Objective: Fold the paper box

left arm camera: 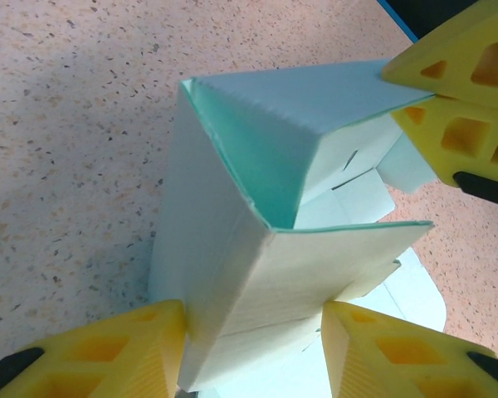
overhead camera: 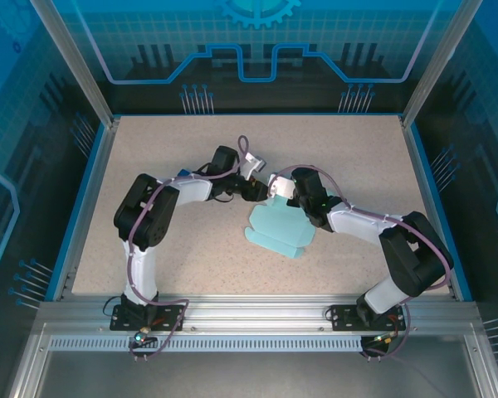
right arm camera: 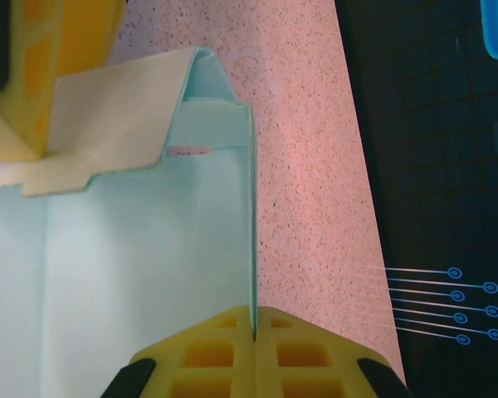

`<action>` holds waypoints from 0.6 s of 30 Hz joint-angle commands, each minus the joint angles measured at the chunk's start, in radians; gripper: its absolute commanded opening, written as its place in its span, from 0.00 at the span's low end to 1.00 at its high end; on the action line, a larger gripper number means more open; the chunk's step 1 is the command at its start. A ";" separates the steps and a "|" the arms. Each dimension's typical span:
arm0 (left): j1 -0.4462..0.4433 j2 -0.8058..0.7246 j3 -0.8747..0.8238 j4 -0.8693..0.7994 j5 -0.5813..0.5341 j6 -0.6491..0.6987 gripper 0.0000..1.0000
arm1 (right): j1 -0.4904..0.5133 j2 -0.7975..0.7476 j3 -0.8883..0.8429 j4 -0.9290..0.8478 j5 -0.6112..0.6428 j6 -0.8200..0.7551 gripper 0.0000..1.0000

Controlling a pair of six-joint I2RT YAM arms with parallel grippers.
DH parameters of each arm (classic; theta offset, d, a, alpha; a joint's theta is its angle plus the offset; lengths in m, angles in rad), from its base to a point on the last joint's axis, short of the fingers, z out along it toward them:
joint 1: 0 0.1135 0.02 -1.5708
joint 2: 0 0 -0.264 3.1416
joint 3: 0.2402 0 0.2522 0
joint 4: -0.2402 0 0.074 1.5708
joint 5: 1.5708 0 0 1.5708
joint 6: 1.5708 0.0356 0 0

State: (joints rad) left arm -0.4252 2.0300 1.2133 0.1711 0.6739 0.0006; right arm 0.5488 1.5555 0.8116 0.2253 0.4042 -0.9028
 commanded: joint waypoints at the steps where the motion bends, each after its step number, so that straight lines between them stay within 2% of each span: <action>1: -0.014 -0.003 -0.031 0.079 -0.018 -0.017 0.48 | -0.004 -0.020 -0.019 -0.016 -0.024 -0.013 0.00; 8: -0.025 -0.005 -0.046 0.115 -0.077 -0.045 0.51 | 0.000 -0.024 -0.025 -0.015 -0.034 -0.007 0.00; 18: -0.024 -0.032 -0.066 0.089 -0.129 -0.013 0.54 | 0.020 -0.031 -0.044 0.010 -0.008 -0.040 0.00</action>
State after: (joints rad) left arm -0.4442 2.0262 1.1709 0.2596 0.5892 -0.0288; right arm 0.5507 1.5482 0.7956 0.2382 0.4099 -0.9176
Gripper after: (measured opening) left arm 0.534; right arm 0.052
